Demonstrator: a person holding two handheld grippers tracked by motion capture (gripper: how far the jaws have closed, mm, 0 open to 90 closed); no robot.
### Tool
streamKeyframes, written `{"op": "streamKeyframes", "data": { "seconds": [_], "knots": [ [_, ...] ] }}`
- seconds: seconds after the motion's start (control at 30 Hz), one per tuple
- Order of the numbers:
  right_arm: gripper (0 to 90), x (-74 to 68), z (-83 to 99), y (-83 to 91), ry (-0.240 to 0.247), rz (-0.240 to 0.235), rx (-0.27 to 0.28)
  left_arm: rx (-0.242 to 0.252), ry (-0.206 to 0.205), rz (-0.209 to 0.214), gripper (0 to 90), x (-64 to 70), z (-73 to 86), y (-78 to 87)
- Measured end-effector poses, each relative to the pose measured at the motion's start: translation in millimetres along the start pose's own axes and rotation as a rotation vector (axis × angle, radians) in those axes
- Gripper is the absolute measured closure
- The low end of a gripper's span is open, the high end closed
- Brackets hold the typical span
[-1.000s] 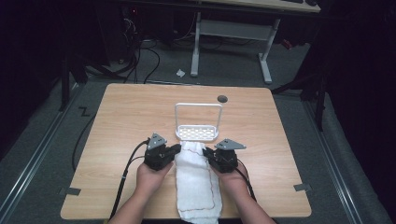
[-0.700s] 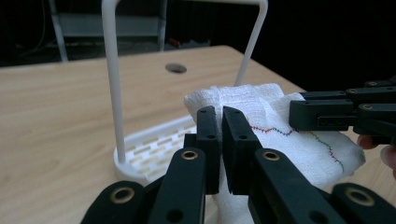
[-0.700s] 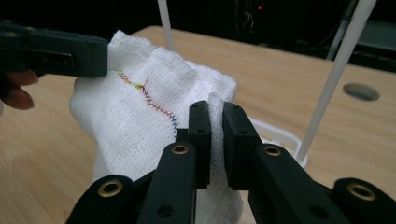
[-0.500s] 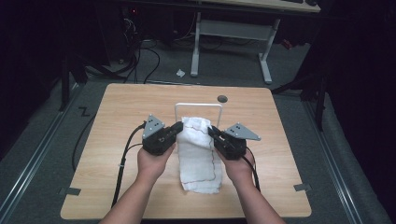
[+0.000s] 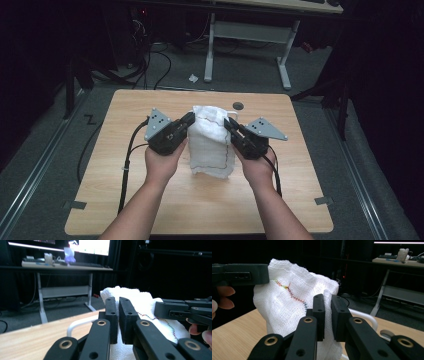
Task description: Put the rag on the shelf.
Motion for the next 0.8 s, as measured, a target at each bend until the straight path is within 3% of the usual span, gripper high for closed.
{"op": "streamKeyframes", "data": {
  "seconds": [0.3,0.5,0.67,0.8],
  "knots": [
    [83.1,-0.7,-21.3,2.8,0.016,0.005,0.037,0.031,-0.031,-0.018,86.1,2.3,-19.3,0.5],
    [83.1,1.3,-43.2,1.6,0.028,0.012,0.067,0.061,-0.062,-0.036,86.1,3.9,-42.4,-2.6],
    [83.1,5.5,-61.0,-3.6,0.04,0.027,0.081,0.059,-0.092,-0.058,86.2,-0.3,-59.8,-12.3],
    [83.1,14.5,-70.2,-15.6,0.036,0.037,0.07,0.039,-0.082,-0.07,86.3,-8.4,-64.5,-24.1]
  ]
}}
Point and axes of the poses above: each handheld gripper's, and its own axes: y roughly backward along the jaws, z roughly out of its underside, x roughly to its right, the point moved 2 cm from there along -y, roughly forward along the jaws, and after that the axes turned 1 degree about y, right-handed, at the moved point
